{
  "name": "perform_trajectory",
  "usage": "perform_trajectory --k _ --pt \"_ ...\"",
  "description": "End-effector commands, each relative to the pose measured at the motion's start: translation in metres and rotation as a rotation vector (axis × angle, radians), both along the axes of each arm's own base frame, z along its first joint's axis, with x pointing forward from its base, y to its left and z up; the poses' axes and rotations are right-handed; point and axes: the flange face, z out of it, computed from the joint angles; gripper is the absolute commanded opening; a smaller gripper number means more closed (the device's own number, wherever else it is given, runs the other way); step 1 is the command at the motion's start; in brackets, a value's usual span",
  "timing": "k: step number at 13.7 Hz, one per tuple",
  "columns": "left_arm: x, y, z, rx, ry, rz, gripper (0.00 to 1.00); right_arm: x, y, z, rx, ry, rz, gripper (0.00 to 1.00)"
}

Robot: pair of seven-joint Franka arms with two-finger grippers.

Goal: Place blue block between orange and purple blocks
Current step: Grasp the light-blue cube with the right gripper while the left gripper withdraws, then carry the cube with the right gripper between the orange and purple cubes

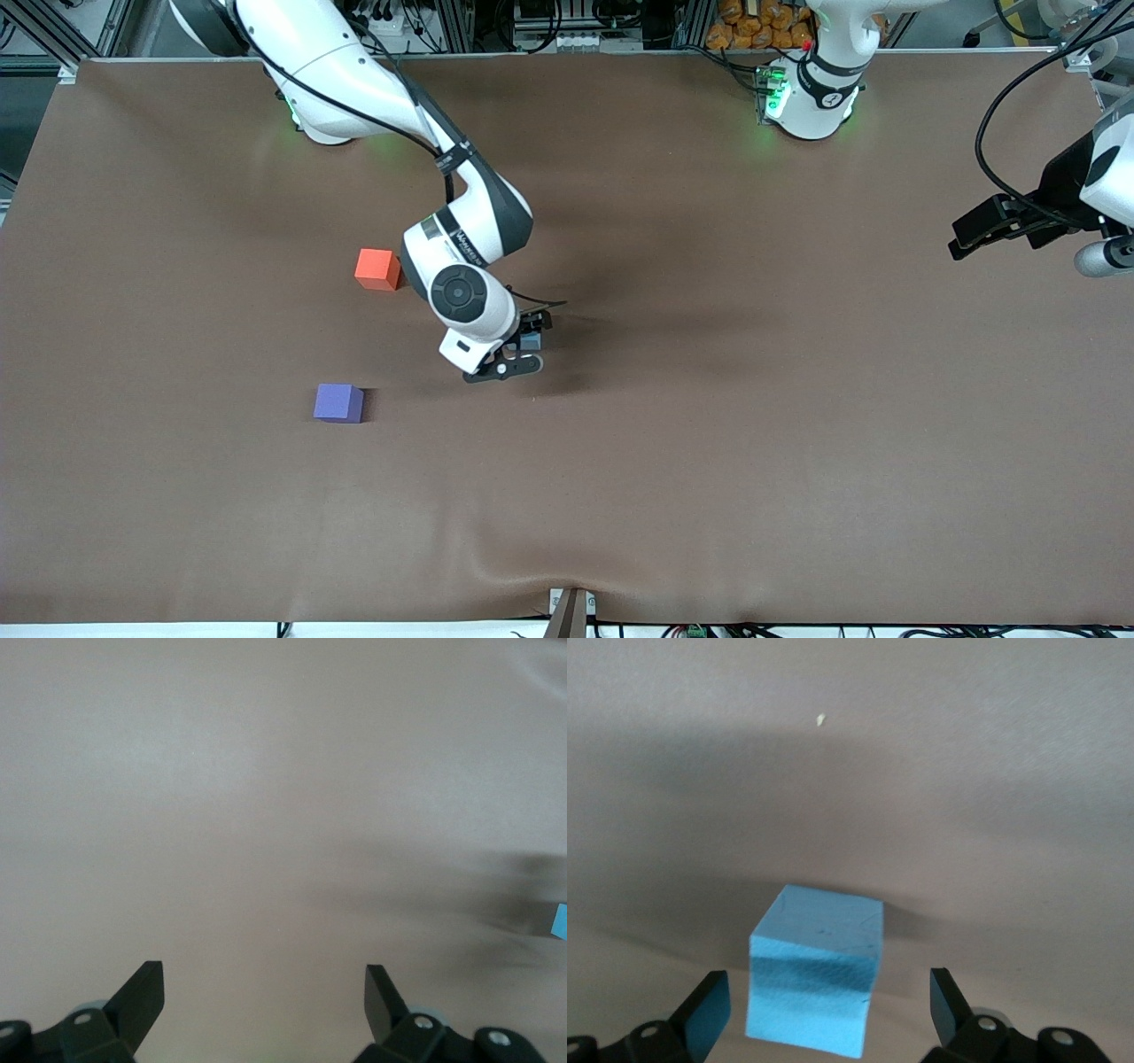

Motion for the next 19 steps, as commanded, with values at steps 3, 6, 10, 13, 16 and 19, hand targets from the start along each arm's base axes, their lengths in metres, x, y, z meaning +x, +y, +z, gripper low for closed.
perform_trajectory --k 3,6,10,13,16,19 --pt "-0.006 0.000 0.003 -0.010 -0.004 -0.022 1.00 -0.008 0.020 -0.017 -0.029 -0.036 -0.020 1.00" --pt "-0.007 -0.001 0.004 -0.013 -0.009 -0.024 1.00 -0.009 0.020 -0.023 -0.084 -0.073 0.026 0.26" --pt "-0.007 -0.001 0.001 -0.013 -0.002 -0.027 1.00 0.006 -0.004 0.000 -0.121 -0.043 0.012 0.00" --pt "-0.009 -0.001 -0.006 -0.010 0.024 -0.035 1.00 0.046 -0.089 0.083 -0.186 0.117 -0.073 0.00" --pt "-0.014 -0.001 -0.006 -0.008 0.025 -0.035 1.00 0.046 -0.184 0.112 -0.221 0.194 -0.033 0.00" --pt "-0.020 -0.002 -0.003 -0.006 0.021 -0.035 1.00 0.035 -0.251 0.077 -0.212 0.204 -0.125 0.00"
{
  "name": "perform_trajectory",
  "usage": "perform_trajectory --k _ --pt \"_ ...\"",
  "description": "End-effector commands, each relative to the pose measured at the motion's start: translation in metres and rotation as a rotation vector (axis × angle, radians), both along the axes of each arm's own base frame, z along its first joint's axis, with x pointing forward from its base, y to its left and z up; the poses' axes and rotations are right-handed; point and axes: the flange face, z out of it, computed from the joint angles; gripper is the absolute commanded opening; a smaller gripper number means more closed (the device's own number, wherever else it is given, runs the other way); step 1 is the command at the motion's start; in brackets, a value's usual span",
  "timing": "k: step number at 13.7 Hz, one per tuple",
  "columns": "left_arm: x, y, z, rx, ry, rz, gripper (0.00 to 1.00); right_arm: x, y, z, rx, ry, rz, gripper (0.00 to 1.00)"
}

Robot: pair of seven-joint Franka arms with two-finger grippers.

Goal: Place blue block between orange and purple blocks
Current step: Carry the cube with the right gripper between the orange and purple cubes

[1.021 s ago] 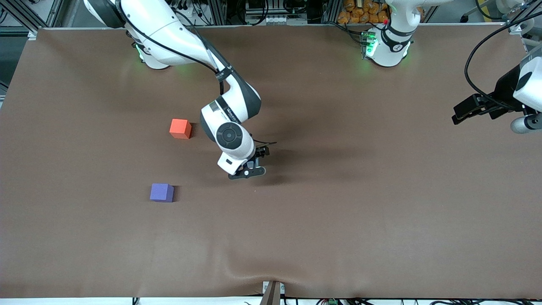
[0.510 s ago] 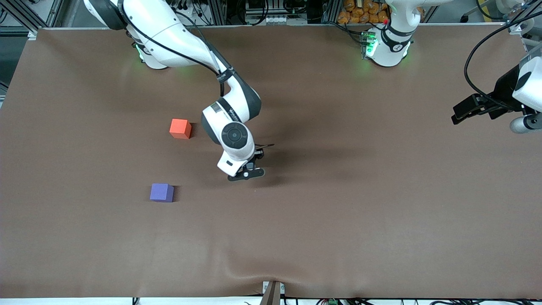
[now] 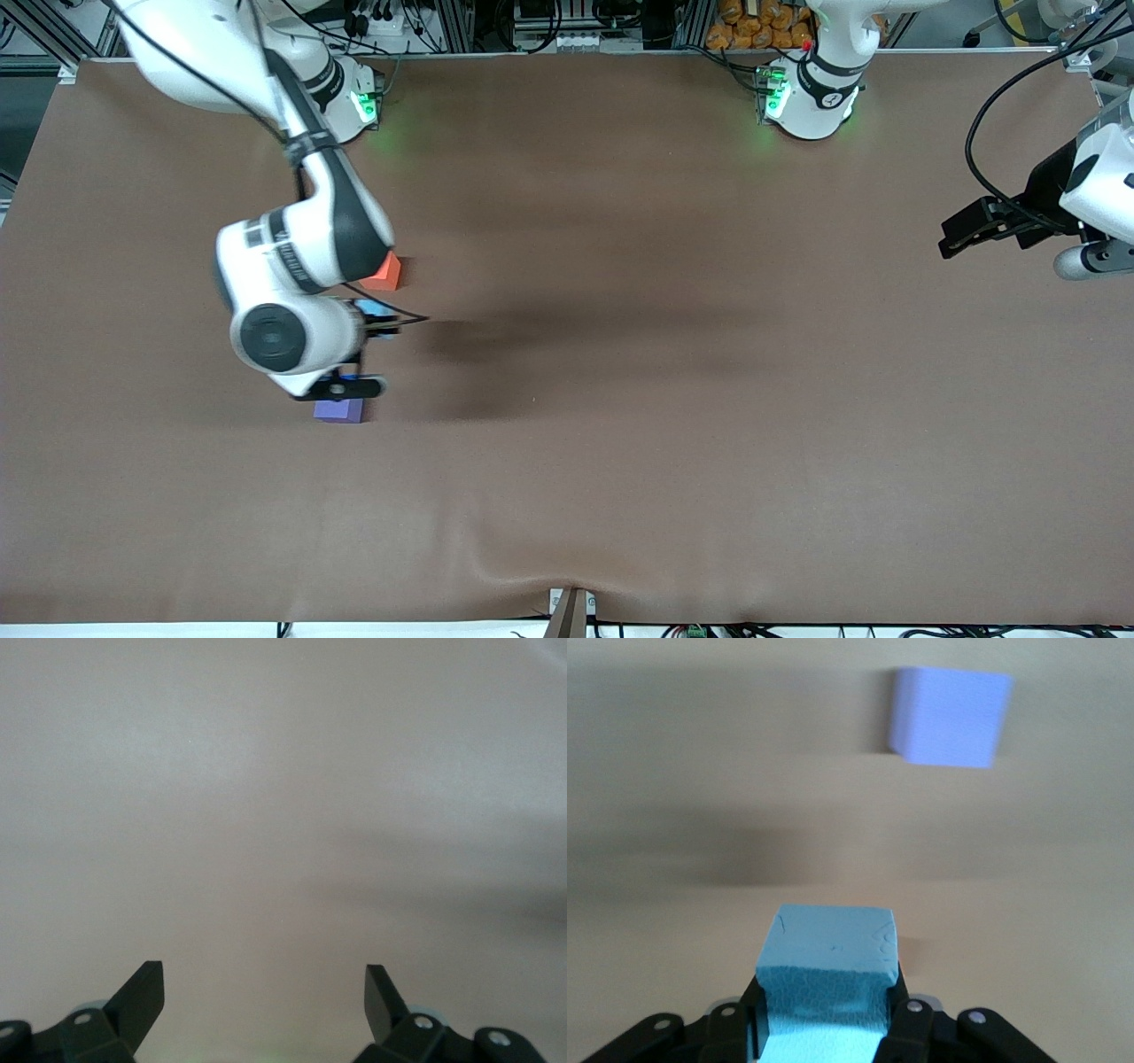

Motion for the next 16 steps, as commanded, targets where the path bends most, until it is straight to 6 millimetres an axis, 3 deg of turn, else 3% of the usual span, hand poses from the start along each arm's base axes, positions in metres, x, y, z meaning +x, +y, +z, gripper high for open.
perform_trajectory --k 1,3,8,10,16 --pt "-0.016 0.000 0.004 -0.009 0.001 -0.014 1.00 -0.027 -0.036 -0.044 -0.010 0.004 -0.034 0.00" --pt "-0.012 0.000 0.001 -0.011 -0.007 -0.014 1.00 -0.031 -0.064 -0.061 0.007 -0.022 -0.089 0.00" --pt "-0.014 0.000 -0.002 -0.010 0.001 -0.014 1.00 -0.038 -0.082 -0.098 0.033 -0.085 -0.133 0.00" --pt "-0.015 0.000 -0.005 -0.009 0.007 -0.014 1.00 -0.040 -0.070 -0.101 0.038 -0.091 -0.113 0.00" --pt "-0.015 0.000 -0.005 -0.009 0.007 -0.015 1.00 -0.050 -0.066 -0.119 0.043 -0.112 -0.102 0.00"
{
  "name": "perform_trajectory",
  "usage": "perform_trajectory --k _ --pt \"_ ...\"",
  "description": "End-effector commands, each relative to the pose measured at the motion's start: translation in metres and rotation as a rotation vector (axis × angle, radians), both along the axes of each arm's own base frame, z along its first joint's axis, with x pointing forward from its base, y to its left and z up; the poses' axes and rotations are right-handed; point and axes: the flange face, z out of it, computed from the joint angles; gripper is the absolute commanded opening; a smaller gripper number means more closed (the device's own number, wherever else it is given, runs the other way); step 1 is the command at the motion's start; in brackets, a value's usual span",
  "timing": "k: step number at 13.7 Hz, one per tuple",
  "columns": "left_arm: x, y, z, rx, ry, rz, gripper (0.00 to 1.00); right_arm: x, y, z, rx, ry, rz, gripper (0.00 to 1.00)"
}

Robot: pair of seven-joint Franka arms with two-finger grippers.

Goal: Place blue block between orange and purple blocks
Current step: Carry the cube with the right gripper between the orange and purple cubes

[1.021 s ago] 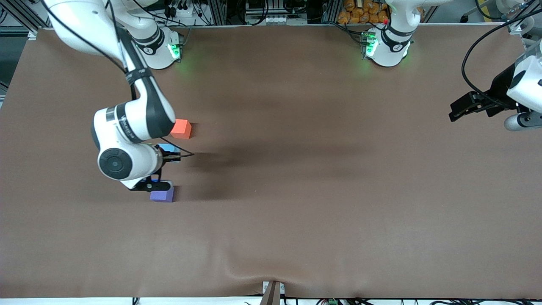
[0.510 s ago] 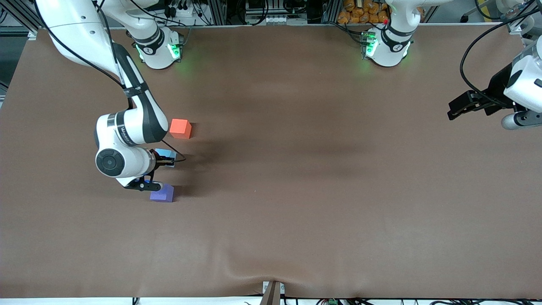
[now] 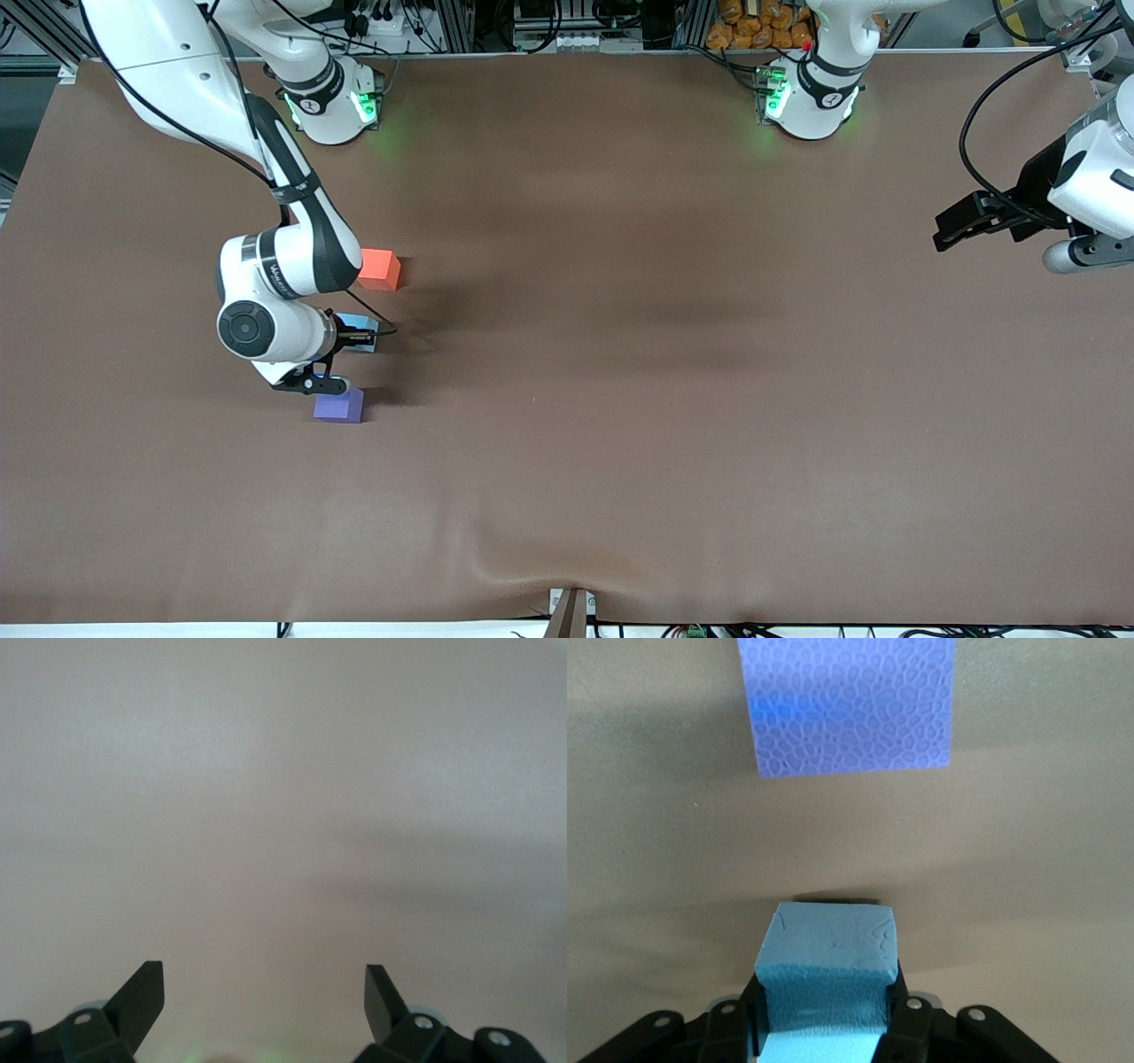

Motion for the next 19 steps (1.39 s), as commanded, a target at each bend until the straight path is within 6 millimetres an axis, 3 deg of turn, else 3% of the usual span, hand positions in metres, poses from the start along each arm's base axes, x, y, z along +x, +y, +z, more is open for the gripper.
perform_trajectory --k 1,4,5,6,7,9,11,12,14,16,17,19 --pt "-0.008 0.001 0.005 -0.014 -0.015 -0.014 1.00 -0.011 0.000 0.004 0.012 -0.018 -0.007 0.00" --pt "-0.008 0.001 0.004 -0.014 -0.014 -0.014 1.00 -0.014 0.004 -0.001 0.013 -0.024 0.000 0.00" --pt "-0.008 0.001 0.004 -0.014 -0.014 -0.014 1.00 -0.014 0.004 -0.005 0.012 -0.016 0.002 0.17" --pt "-0.008 0.001 0.004 -0.014 -0.014 -0.015 1.00 -0.014 0.003 -0.007 0.012 -0.015 0.002 0.66" --pt "-0.008 0.000 0.003 -0.014 -0.012 -0.015 1.00 -0.014 0.003 -0.008 0.011 -0.013 0.002 0.96" --pt "-0.008 0.001 0.004 -0.014 -0.014 -0.014 1.00 -0.012 0.003 -0.003 0.008 -0.006 0.001 1.00" --pt "-0.007 0.001 0.003 -0.014 -0.012 -0.014 1.00 -0.001 0.006 0.023 0.005 0.026 -0.001 1.00" --pt "-0.008 0.000 0.002 -0.014 -0.011 -0.015 1.00 0.009 0.006 0.043 0.001 0.052 -0.003 1.00" --pt "-0.008 0.000 0.004 -0.014 -0.014 -0.015 1.00 0.034 0.006 0.105 0.002 0.077 0.007 1.00" --pt "-0.008 0.001 0.003 -0.014 -0.012 -0.014 1.00 0.066 0.004 0.185 0.023 -0.020 -0.001 1.00" --pt "-0.007 0.001 0.003 -0.014 -0.014 -0.015 1.00 0.078 -0.006 0.229 0.032 -0.055 -0.016 1.00" --pt "-0.007 0.001 0.003 -0.014 -0.012 -0.014 1.00 0.085 -0.024 0.299 0.039 -0.111 -0.025 1.00"
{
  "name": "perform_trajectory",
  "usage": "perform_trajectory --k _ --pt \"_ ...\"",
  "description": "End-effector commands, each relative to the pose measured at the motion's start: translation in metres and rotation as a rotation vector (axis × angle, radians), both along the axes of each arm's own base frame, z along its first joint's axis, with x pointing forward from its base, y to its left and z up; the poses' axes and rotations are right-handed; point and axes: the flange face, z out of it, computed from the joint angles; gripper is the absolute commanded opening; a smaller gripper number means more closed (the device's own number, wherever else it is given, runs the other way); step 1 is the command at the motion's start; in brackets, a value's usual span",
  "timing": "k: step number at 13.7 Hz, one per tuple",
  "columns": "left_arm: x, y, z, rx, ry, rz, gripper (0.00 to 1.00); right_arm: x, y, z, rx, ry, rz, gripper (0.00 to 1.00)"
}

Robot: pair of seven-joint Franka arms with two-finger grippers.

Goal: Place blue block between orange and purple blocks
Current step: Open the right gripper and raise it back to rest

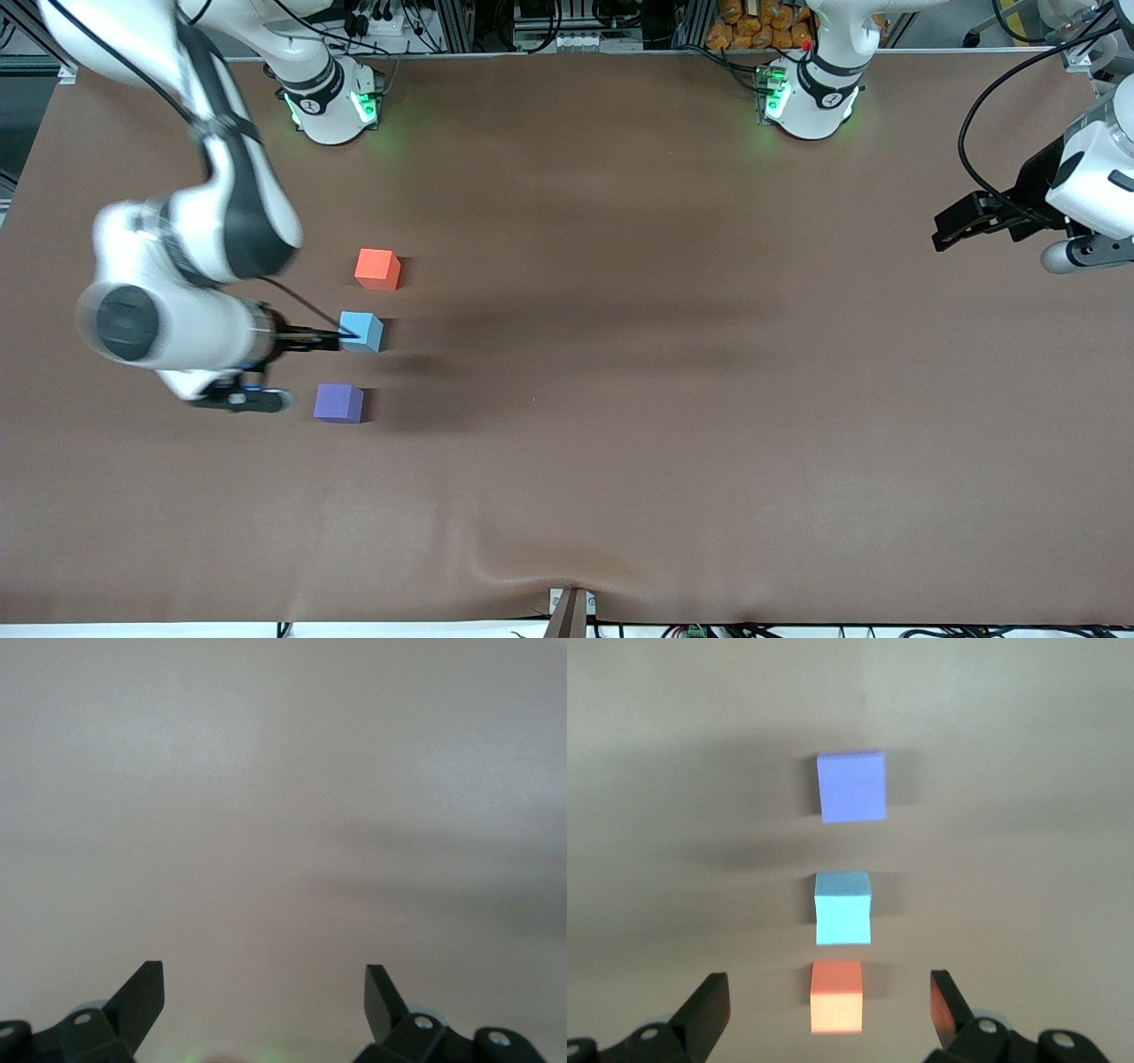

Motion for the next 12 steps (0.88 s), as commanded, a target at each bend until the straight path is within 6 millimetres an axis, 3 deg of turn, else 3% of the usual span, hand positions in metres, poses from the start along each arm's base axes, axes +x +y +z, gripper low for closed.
perform_trajectory --k 1,5,6,8,10,12 --pt "-0.007 0.001 0.004 -0.014 -0.014 -0.015 1.00 0.012 -0.026 0.077 0.029 -0.067 0.015 1.00" --pt "-0.007 0.001 0.004 -0.014 -0.014 -0.015 1.00 -0.002 -0.113 0.139 0.058 -0.092 0.036 1.00" --pt "-0.006 0.001 0.003 -0.014 -0.013 -0.015 1.00 -0.017 -0.117 0.164 0.056 -0.106 0.024 1.00" --pt "-0.006 0.001 0.003 -0.014 -0.013 -0.015 1.00 -0.049 -0.098 0.209 0.038 -0.135 0.022 1.00" --pt "-0.006 0.001 0.003 -0.014 -0.013 -0.015 1.00 -0.064 -0.102 0.224 0.032 -0.178 0.002 1.00" --pt "-0.006 0.001 0.002 -0.014 -0.011 -0.015 1.00 -0.088 -0.111 0.218 0.029 -0.204 -0.103 1.00"
